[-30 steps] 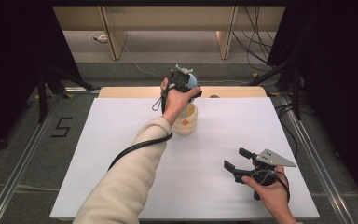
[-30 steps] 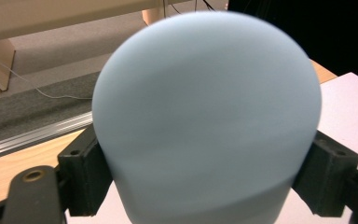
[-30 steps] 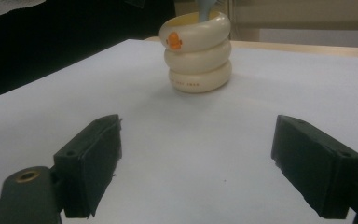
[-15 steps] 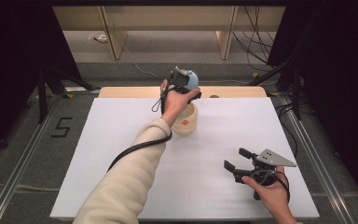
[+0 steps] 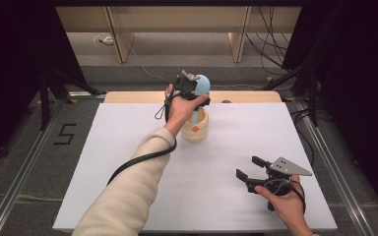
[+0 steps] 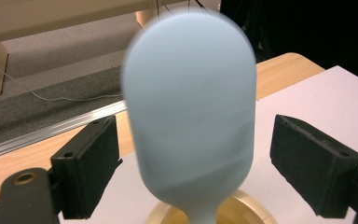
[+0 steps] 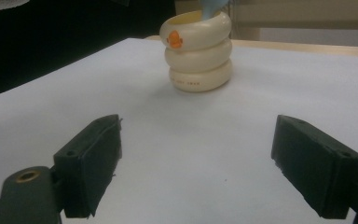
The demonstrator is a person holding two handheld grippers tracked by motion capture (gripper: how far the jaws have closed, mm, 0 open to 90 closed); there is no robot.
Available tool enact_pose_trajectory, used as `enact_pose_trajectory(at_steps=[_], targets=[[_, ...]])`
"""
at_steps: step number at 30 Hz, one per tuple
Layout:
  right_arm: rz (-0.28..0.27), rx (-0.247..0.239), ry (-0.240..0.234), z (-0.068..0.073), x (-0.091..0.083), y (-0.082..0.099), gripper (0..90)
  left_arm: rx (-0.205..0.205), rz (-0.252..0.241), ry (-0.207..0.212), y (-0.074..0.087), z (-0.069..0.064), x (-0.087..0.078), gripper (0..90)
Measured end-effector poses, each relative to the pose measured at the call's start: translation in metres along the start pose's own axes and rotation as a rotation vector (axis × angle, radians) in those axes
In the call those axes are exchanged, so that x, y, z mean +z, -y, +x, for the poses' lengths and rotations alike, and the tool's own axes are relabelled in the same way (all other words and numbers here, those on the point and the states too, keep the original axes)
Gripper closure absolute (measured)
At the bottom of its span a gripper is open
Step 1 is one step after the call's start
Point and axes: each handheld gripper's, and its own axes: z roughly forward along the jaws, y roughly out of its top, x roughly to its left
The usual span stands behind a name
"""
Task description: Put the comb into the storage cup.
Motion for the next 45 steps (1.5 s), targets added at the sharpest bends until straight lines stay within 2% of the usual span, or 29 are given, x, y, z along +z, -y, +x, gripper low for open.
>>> enact_pose_trajectory(at_steps=[14, 17, 26, 33, 45], targets=[[0.000, -0.001, 0.001, 0.000, 0.000, 0.000, 16.8, 0.000, -0.015, 0.035, -0.002, -0.002, -0.019, 12.0], [0.001, -0.001, 0.002, 0.000, 0.000, 0.000, 16.8, -0.009, -0.008, 0.054, -0.002, 0.000, -0.025, 11.3], [0.003, -0.001, 0.004, 0.000, 0.000, 0.000, 16.8, -0.003, 0.006, 0.101, 0.003, 0.004, -0.044, 3.7], [0.002, -0.002, 0.004, 0.001, 0.001, 0.000, 16.8, 0.025, 0.009, 0.100, 0.009, 0.007, -0.056, 0.0], [0.002, -0.001, 0.009, 0.000, 0.001, 0.000, 16.8, 0.031, 0.011, 0.104, 0.027, 0.015, -0.074, 0.0]])
